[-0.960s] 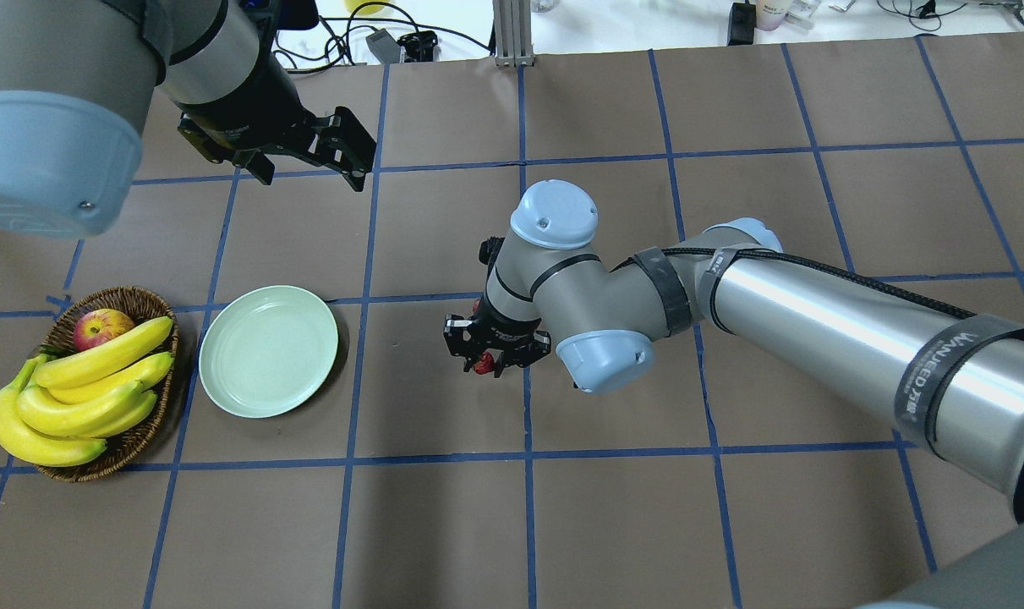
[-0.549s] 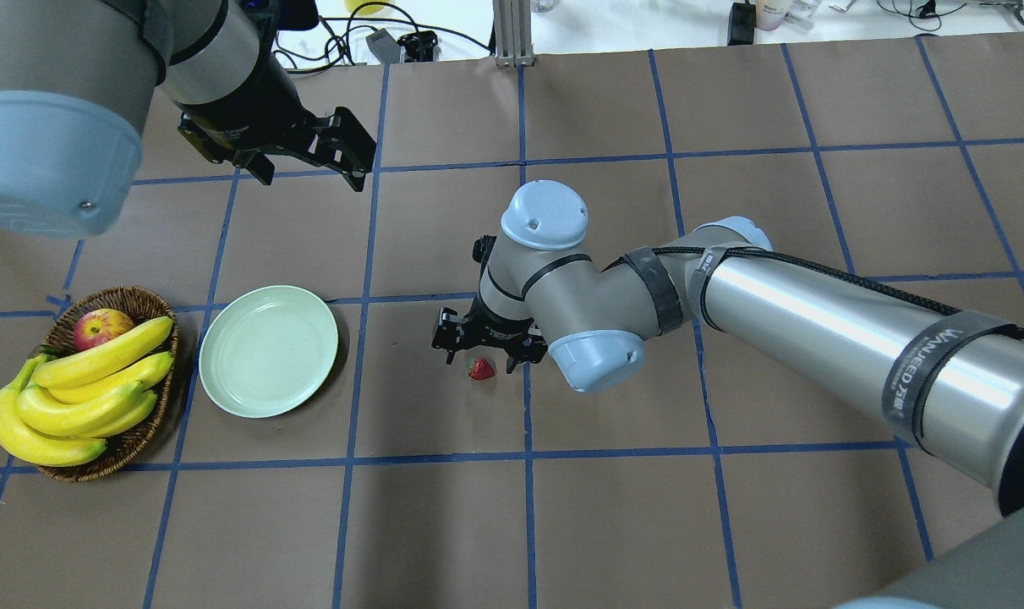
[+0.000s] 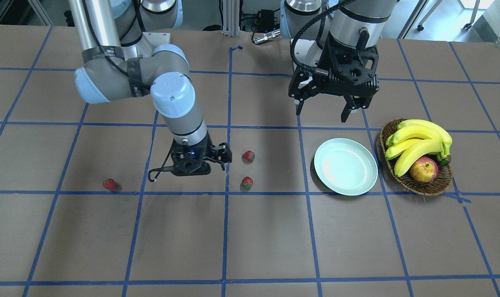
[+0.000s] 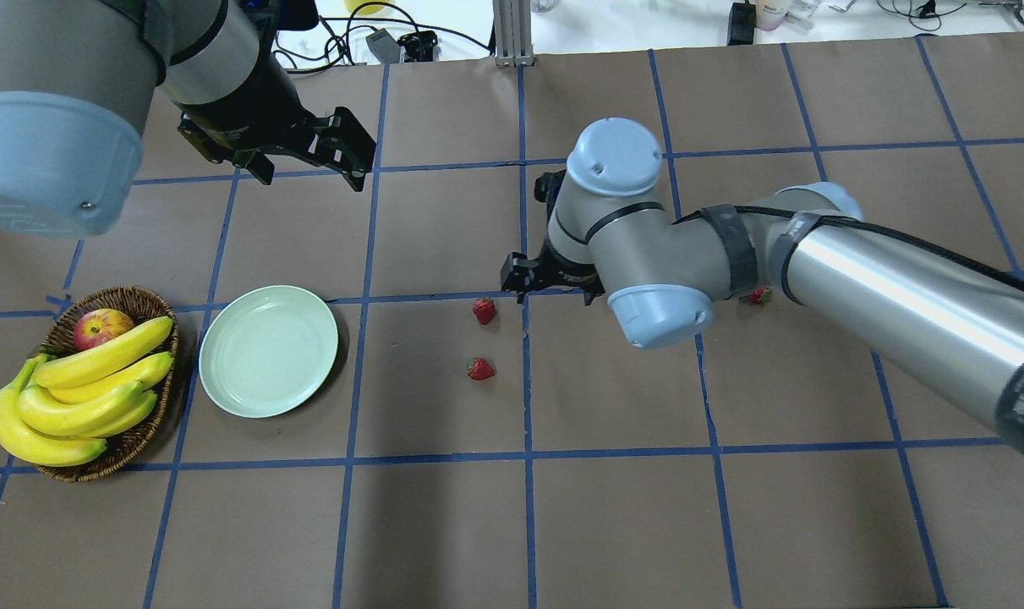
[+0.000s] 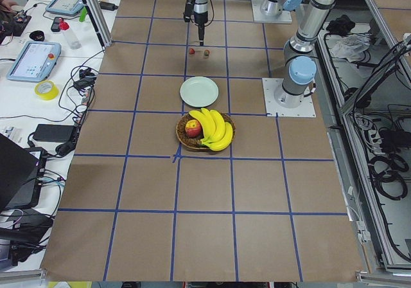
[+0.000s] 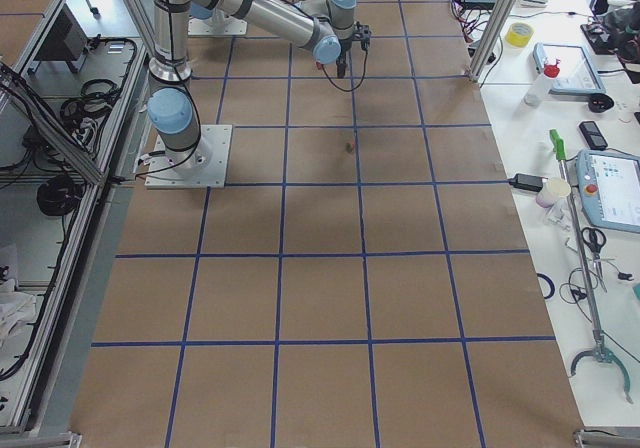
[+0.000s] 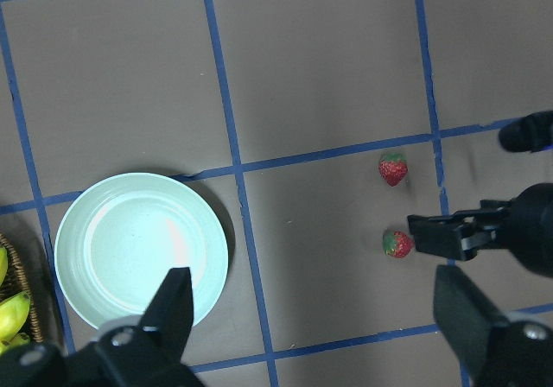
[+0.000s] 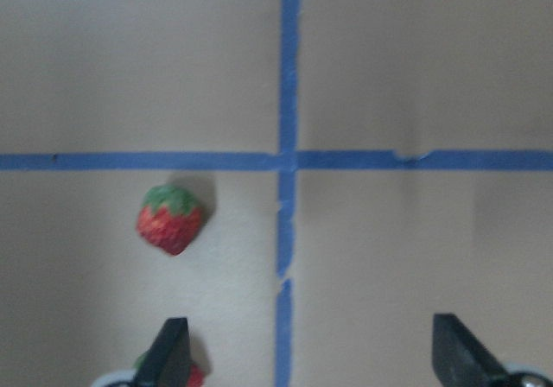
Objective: Collect all strawberries into plate
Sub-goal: 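Move the right gripper to the farthest strawberry and grasp it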
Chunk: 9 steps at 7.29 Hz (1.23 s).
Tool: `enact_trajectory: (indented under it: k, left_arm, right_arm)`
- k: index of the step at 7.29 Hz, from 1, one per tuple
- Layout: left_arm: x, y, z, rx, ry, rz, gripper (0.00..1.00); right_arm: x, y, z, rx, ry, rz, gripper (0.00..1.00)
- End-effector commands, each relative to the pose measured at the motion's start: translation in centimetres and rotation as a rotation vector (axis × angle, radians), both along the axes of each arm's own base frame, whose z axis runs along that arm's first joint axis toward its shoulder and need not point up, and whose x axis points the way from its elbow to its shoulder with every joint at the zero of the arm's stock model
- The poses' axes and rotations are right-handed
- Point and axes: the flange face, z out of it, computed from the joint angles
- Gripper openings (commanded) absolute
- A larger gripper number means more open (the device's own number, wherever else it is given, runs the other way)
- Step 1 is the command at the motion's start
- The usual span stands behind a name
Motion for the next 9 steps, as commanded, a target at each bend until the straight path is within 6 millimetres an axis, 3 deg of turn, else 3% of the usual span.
enact_trajectory:
  k: [1, 2, 4, 8, 9]
  left_arm:
    - [0.1, 0.0, 0.0, -0.002, 0.000, 0.003, 1.00]
    - [0.0, 0.0, 0.1, -0.005, 0.001, 0.001, 1.00]
    - [0.1, -0.1, 0.0, -0.003, 0.000, 0.003, 1.00]
    - [-0.2, 0.1, -0.3, 0.003, 0.002, -0.007, 1.00]
    - [-0.2, 0.0, -0.2, 0.001, 0.001, -0.010, 1.00]
  right_arm:
    - [-11.6, -3.5, 0.6, -0.006, 0.107, 0.043, 0.98]
    - [-15.0, -4.4, 0.2, -0.014, 0.124, 0.141, 0.96]
    - [-19.2, -5.1, -1.2, 0.018, 0.190, 0.217, 0.92]
    - [-22.5, -3.3, -4.9, 0.107, 0.206, 0.330, 0.85]
    - [-22.4, -3.1, -5.7, 0.120, 0.195, 0.336, 0.71]
